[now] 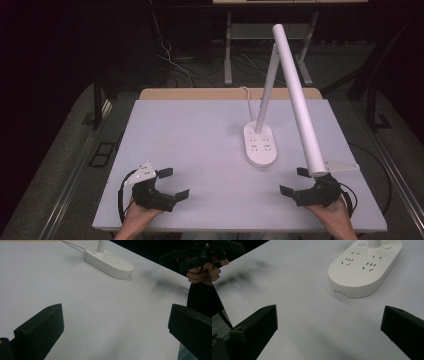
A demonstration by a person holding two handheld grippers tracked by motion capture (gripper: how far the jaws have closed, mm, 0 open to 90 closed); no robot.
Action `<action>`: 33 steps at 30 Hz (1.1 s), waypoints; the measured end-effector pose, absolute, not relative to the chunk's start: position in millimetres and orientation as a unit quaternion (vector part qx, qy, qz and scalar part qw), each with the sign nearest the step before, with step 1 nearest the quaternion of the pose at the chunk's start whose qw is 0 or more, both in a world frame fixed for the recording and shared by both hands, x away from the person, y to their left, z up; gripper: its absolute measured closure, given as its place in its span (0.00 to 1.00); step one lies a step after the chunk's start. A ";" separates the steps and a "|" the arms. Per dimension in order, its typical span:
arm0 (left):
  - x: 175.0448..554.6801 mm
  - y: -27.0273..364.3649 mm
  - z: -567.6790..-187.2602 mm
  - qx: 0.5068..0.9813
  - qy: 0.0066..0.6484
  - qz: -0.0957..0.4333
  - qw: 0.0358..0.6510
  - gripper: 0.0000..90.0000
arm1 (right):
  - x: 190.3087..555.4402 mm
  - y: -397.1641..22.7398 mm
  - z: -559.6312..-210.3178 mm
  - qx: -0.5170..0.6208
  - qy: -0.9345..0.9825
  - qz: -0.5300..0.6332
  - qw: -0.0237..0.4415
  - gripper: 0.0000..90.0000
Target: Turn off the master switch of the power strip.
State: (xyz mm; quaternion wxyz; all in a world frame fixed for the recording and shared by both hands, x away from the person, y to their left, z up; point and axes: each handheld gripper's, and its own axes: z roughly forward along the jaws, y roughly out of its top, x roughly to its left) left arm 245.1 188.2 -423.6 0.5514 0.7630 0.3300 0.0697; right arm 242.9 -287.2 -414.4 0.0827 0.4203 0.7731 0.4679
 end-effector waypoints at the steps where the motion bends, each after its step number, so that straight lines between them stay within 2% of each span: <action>1: 245.0 188.1 -423.5 0.763 0.330 0.070 0.552 0.00 | 243.0 -286.7 -414.7 0.421 0.773 0.467 0.081 0.00; 33: 241.0 182.0 -420.0 0.771 0.325 0.058 0.545 0.00 | 245.8 -286.3 -416.5 0.411 0.785 0.458 0.066 0.00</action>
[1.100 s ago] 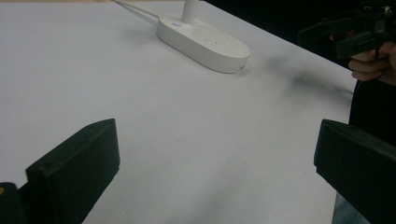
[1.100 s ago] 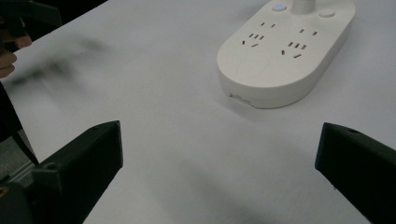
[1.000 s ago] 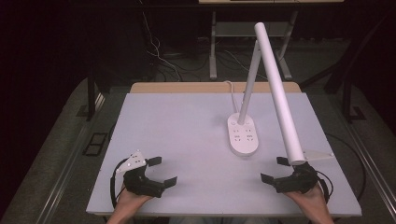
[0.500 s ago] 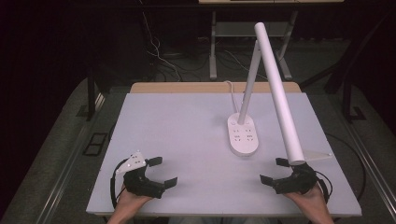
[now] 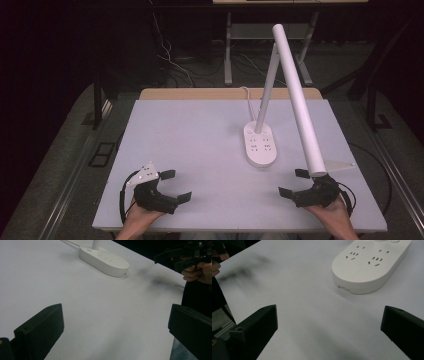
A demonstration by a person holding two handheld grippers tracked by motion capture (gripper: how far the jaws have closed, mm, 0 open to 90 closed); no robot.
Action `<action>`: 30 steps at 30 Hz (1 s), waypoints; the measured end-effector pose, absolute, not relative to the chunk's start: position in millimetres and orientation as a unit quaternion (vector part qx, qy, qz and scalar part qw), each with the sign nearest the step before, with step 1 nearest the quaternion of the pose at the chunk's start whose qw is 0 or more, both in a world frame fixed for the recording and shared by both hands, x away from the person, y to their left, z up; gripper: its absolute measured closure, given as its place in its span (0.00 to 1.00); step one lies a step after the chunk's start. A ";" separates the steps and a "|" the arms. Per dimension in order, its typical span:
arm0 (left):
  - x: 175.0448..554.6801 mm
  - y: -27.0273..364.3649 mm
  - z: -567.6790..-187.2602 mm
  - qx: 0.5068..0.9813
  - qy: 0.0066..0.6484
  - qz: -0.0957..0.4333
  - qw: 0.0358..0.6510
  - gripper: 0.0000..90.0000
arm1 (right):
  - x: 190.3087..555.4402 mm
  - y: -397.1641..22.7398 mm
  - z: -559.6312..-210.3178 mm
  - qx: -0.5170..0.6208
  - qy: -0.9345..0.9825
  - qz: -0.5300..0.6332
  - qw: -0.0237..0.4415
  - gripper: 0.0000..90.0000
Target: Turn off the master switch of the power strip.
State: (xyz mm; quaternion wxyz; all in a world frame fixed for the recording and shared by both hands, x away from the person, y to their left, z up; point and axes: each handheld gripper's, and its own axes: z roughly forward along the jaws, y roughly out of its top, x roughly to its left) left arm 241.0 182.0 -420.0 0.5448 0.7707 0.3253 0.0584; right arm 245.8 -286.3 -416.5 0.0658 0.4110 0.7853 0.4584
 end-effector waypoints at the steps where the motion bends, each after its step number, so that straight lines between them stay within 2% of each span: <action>1: 240.9 181.4 -419.4 0.772 0.325 0.058 0.543 0.00 | 245.9 -286.2 -416.5 0.411 0.785 0.459 0.065 0.00; 30: 264.0 171.2 -394.8 0.802 0.307 0.034 0.511 0.00 | 246.3 -285.3 -417.0 0.405 0.789 0.457 0.068 0.00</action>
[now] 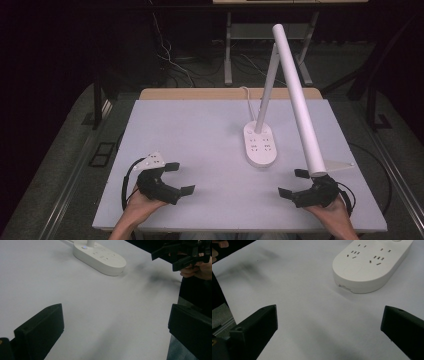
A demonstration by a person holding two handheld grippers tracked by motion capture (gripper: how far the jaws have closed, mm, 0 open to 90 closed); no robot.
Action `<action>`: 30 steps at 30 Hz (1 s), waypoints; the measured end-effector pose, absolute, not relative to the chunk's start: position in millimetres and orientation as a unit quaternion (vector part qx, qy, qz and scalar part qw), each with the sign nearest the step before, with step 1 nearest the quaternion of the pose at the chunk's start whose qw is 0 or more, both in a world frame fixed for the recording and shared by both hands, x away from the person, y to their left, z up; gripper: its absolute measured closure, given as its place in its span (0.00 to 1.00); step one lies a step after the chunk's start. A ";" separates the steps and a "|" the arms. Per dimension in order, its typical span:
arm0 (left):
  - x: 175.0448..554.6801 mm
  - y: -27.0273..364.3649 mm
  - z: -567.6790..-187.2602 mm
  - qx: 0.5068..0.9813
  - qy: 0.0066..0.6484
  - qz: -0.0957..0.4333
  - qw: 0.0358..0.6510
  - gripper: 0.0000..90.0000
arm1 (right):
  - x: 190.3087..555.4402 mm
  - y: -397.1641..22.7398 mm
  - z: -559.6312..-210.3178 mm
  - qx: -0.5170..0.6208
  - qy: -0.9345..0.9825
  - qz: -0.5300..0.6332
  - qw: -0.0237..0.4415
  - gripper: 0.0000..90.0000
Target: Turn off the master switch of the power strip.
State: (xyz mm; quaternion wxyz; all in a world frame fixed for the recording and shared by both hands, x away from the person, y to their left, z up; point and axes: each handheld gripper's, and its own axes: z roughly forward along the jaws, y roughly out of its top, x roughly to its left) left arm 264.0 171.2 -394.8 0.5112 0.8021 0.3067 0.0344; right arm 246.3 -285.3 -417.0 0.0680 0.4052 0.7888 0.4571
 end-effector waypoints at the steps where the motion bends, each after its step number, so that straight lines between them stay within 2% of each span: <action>1: 265.3 170.1 -393.4 0.803 0.306 0.035 0.510 0.00 | 246.3 -285.4 -416.9 0.405 0.788 0.458 0.068 0.00; 30: 298.4 145.4 -358.0 0.835 0.270 0.032 0.478 0.00 | 246.1 -285.2 -417.8 0.405 0.791 0.454 0.068 0.00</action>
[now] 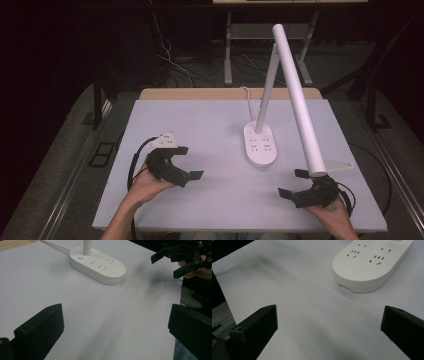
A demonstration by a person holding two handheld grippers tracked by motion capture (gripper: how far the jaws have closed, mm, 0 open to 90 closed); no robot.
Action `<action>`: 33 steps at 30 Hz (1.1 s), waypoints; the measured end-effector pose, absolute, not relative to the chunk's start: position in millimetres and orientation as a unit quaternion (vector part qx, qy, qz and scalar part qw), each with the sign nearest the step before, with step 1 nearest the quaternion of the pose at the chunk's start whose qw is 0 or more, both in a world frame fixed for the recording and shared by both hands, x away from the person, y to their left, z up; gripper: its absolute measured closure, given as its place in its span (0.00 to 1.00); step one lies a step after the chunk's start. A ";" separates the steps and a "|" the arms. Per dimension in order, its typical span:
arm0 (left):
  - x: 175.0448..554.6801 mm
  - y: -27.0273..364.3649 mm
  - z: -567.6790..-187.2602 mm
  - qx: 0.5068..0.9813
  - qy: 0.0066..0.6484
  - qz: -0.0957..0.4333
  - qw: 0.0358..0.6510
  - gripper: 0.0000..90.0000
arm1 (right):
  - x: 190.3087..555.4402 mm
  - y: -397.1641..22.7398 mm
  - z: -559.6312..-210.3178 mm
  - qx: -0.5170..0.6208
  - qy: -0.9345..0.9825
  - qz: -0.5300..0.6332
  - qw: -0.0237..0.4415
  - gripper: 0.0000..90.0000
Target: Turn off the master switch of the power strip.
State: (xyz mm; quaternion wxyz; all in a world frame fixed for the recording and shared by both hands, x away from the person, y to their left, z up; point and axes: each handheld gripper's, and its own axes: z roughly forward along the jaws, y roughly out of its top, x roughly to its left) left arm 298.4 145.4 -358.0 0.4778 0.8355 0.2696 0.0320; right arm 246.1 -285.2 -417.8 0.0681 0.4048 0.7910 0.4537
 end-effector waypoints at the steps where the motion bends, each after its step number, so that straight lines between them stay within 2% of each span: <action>1: 300.8 143.6 -355.9 0.838 0.265 0.034 0.476 0.00 | 246.2 -285.1 -417.9 0.405 0.791 0.453 0.068 0.00; 33: 349.8 105.3 -330.4 0.856 0.246 0.037 0.453 0.00 | 246.3 -284.0 -418.6 0.403 0.794 0.451 0.068 0.00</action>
